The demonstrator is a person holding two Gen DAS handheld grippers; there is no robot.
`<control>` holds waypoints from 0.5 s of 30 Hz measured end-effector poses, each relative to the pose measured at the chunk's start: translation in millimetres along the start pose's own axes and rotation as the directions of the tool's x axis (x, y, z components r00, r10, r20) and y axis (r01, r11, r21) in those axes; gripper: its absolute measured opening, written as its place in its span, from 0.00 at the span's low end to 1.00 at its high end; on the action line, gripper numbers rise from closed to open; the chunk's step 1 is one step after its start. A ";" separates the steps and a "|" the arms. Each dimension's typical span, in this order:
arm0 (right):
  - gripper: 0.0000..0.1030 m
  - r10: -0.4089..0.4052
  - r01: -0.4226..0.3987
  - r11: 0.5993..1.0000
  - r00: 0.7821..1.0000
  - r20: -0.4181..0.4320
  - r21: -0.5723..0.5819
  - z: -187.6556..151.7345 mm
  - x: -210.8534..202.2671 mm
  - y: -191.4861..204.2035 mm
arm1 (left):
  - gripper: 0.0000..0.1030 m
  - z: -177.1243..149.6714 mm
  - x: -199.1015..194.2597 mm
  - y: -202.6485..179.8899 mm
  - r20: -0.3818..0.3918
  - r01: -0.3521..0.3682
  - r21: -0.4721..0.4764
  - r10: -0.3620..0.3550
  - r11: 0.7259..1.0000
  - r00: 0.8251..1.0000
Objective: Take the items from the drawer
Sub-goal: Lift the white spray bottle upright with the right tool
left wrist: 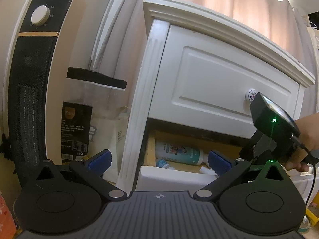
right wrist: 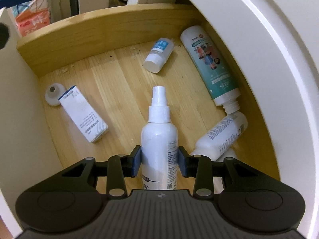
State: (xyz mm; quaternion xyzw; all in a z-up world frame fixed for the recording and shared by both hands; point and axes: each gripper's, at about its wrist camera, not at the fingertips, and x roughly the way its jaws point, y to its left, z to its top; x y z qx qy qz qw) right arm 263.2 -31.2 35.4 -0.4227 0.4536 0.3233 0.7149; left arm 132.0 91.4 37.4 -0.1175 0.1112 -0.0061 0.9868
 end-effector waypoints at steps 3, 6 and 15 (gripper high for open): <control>0.37 -0.011 0.011 1.000 1.000 0.006 0.002 -7.9 -3.6 -8.9 | 1.00 -0.4 -0.3 -1.7 0.000 0.003 0.000 -0.003 1.000 1.000; 0.37 -0.033 0.032 0.999 0.999 0.028 0.012 -35.2 -7.5 -29.4 | 1.00 -0.8 -0.8 -3.5 0.001 0.005 0.001 -0.005 1.000 1.000; 0.37 -0.074 0.065 0.995 0.990 0.123 0.079 -12.7 -8.2 -48.3 | 1.00 -1.4 -6.1 -6.3 0.005 0.008 0.010 -0.008 1.000 1.000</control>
